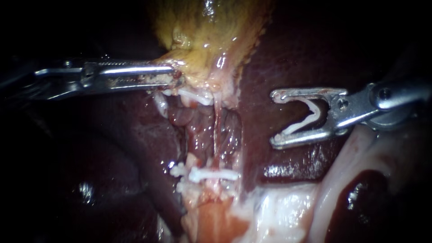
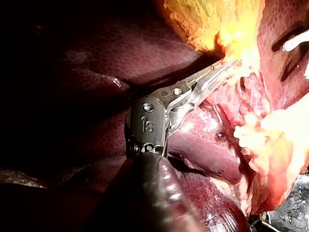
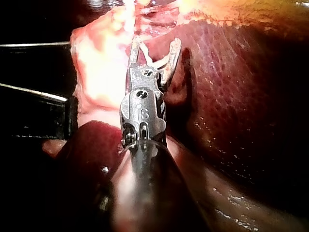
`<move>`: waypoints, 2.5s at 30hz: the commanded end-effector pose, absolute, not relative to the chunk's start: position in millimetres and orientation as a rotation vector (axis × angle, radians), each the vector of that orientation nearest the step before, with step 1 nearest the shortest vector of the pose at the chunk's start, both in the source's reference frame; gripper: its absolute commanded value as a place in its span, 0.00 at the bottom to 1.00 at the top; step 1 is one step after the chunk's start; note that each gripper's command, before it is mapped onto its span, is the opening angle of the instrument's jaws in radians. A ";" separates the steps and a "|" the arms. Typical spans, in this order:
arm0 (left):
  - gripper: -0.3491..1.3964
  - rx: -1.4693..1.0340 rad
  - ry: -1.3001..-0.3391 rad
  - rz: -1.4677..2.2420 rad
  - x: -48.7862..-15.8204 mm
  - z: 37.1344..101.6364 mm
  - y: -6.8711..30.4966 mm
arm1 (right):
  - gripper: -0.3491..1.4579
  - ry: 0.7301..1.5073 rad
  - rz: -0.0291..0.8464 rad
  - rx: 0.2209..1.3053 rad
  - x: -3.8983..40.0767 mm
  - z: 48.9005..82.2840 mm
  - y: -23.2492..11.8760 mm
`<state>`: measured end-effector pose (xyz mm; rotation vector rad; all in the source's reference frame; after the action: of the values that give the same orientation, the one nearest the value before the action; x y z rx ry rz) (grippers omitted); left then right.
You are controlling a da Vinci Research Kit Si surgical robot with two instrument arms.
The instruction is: Clipping second clip right tube
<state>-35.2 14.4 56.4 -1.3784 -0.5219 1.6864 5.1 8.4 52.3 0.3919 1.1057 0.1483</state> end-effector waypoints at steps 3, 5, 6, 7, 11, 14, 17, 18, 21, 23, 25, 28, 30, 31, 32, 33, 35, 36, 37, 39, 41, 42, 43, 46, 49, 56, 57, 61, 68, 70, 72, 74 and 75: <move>0.00 -1.379 -0.526 1.686 -34.9 56.1 14.5 | 0.47 1.106 0.149 0.392 5.1 52.3 8.4; 0.00 -1.379 -0.533 1.685 -34.4 55.7 14.8 | 0.47 1.106 0.149 0.392 5.1 52.3 8.4; 0.00 -1.381 -0.543 1.685 -33.9 55.3 15.1 | 0.47 1.106 0.149 0.392 5.2 52.4 8.5; 0.00 -1.377 -0.540 1.682 -33.4 55.0 15.4 | 0.47 1.106 0.149 0.392 5.2 52.4 8.5; 0.00 -1.370 -0.523 1.661 -30.9 53.2 16.9 | 0.47 1.106 0.149 0.392 5.1 52.4 8.5; 0.00 -1.374 -0.509 1.639 -28.9 51.9 17.8 | 0.47 1.106 0.147 0.395 5.1 52.4 8.5; 0.00 -1.379 -0.495 1.636 -27.8 51.2 18.3 | 0.47 1.106 0.147 0.395 5.1 52.4 8.5; 0.00 -1.381 -0.495 1.634 -27.6 51.0 18.3 | 0.47 1.106 0.147 0.395 5.1 52.4 8.5; 0.00 -1.381 -0.494 1.633 -27.5 51.0 18.3 | 0.47 1.106 0.147 0.395 5.1 52.4 8.5; 0.00 -1.381 -0.492 1.633 -27.6 51.1 18.3 | 0.47 1.106 0.147 0.395 5.1 52.4 8.5; 0.00 -1.381 -0.492 1.633 -27.7 51.0 18.2 | 0.47 1.106 0.147 0.394 5.2 52.4 8.5; 0.00 -1.380 -0.492 1.633 -27.7 51.0 18.2 | 0.47 1.107 0.147 0.396 5.5 52.5 8.6; 0.00 -1.380 -0.491 1.633 -27.7 51.0 18.2 | 0.47 1.106 0.149 0.395 5.9 52.5 8.6; 0.00 -1.380 -0.491 1.633 -27.7 51.0 18.2 | 0.47 1.106 0.150 0.395 6.1 52.5 8.6; 0.00 -1.380 -0.491 1.633 -27.8 51.0 18.2 | 0.47 1.103 0.165 0.406 6.4 52.5 8.6; 0.00 -1.380 -0.490 1.633 -27.8 51.1 18.2 | 0.47 1.099 0.182 0.415 6.6 52.5 8.6; 0.00 -1.380 -0.490 1.633 -27.9 51.1 18.1 | 0.47 1.094 0.203 0.430 7.2 52.5 8.7; 0.00 -1.380 -0.489 1.633 -27.9 51.1 18.1 | 0.47 1.093 0.210 0.443 7.6 52.5 8.7; 0.00 -1.380 -0.489 1.633 -27.9 51.1 18.1 | 0.47 1.092 0.217 0.457 8.0 52.4 8.7; 0.00 -1.380 -0.489 1.633 -27.9 51.1 18.1 | 0.47 1.086 0.246 0.490 8.8 52.4 8.7; 0.00 -1.380 -0.488 1.633 -28.0 51.1 18.1 | 0.47 1.083 0.261 0.513 9.5 52.4 8.7; 0.00 -1.380 -0.488 1.633 -28.0 51.1 18.1 | 0.47 1.079 0.274 0.531 10.0 52.3 8.7; 0.00 -1.380 -0.488 1.633 -28.0 51.1 18.1 | 0.47 1.076 0.285 0.543 10.3 52.3 8.6; 0.00 -1.380 -0.487 1.633 -28.1 51.2 18.0 | 0.47 1.068 0.308 0.570 11.6 52.5 8.3; 0.00 -1.380 -0.487 1.633 -28.1 51.2 18.0 | 0.47 1.060 0.325 0.604 12.9 53.0 7.7; 0.00 -1.380 -0.486 1.633 -28.2 51.2 18.0 | 0.47 1.042 0.301 0.712 15.7 55.2 5.5; 0.00 -1.380 -0.486 1.633 -28.2 51.2 18.0 | 0.47 1.039 0.302 0.722 16.1 55.4 5.3; 0.00 -1.379 -0.485 1.633 -28.3 51.2 17.9 | 0.47 1.026 0.309 0.756 17.6 56.2 4.7; 0.00 -1.379 -0.484 1.633 -28.4 51.2 17.9 | 0.47 1.014 0.316 0.776 19.3 57.0 4.1; 0.00 -1.379 -0.484 1.633 -28.4 51.2 17.9 | 0.47 1.013 0.320 0.776 19.6 57.1 4.0; 0.00 -1.379 -0.484 1.633 -28.4 51.2 17.9 | 0.47 1.010 0.320 0.775 19.9 57.1 4.1; 0.00 -1.379 -0.484 1.633 -28.4 51.2 17.9 | 0.47 1.010 0.322 0.774 20.2 57.1 4.1; 0.00 -1.379 -0.483 1.633 -28.5 51.2 17.9 | 0.47 1.010 0.323 0.774 20.3 57.1 4.1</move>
<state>-28.5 17.9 51.2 -1.3797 -0.4839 1.6330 20.5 4.1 57.2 0.7744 1.0098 0.3223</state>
